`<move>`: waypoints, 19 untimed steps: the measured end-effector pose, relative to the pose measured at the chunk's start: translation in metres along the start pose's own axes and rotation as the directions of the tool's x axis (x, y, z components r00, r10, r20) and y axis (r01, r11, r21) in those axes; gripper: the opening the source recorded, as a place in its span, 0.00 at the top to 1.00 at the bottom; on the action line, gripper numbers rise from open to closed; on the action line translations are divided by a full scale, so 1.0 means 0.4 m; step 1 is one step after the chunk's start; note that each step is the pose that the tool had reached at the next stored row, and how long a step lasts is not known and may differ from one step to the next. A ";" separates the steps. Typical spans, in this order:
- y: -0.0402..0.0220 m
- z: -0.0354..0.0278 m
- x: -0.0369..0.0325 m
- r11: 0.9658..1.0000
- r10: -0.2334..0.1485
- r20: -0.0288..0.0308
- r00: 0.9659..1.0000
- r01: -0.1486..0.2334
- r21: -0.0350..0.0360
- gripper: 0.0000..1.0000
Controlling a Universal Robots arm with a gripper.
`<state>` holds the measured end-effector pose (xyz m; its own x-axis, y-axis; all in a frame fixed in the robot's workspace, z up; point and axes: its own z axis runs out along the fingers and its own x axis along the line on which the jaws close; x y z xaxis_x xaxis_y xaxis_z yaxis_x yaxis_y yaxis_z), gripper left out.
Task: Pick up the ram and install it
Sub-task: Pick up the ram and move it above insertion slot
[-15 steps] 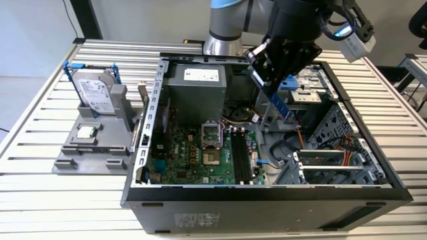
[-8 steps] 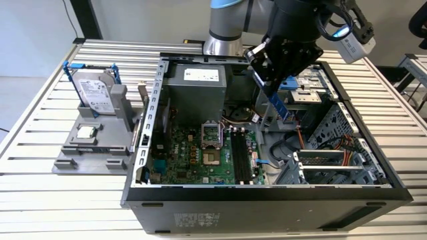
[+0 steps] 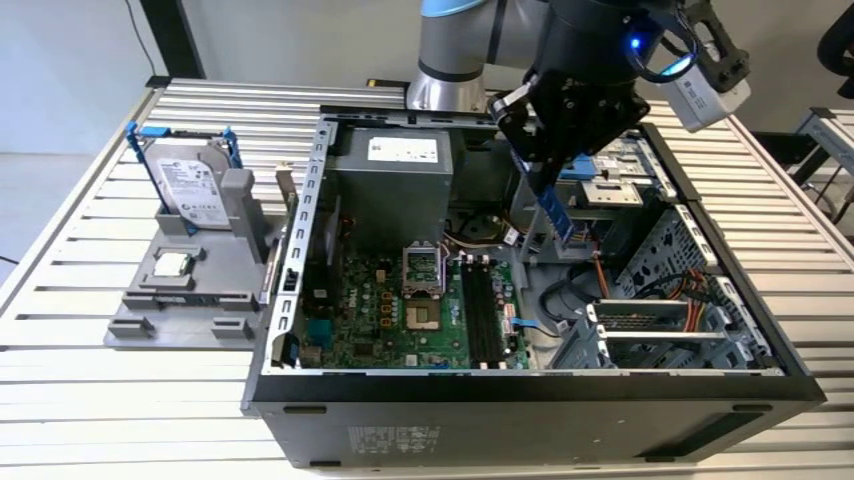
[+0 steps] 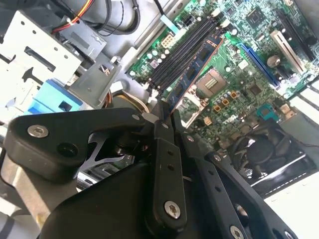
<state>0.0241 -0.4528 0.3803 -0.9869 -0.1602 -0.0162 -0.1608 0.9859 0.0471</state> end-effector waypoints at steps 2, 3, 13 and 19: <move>-0.001 0.000 0.000 1.000 0.019 0.001 1.000 -0.019 0.000 1.00; -0.001 0.000 0.000 1.000 0.028 0.001 1.000 -0.028 0.000 1.00; -0.005 0.000 0.001 0.995 0.102 0.004 0.995 -0.102 0.001 1.00; -0.005 0.000 0.001 0.993 0.119 0.005 0.993 -0.119 0.001 1.00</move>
<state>0.0241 -0.4550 0.3803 -0.9990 -0.0410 -0.0157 -0.0418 0.9980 0.0477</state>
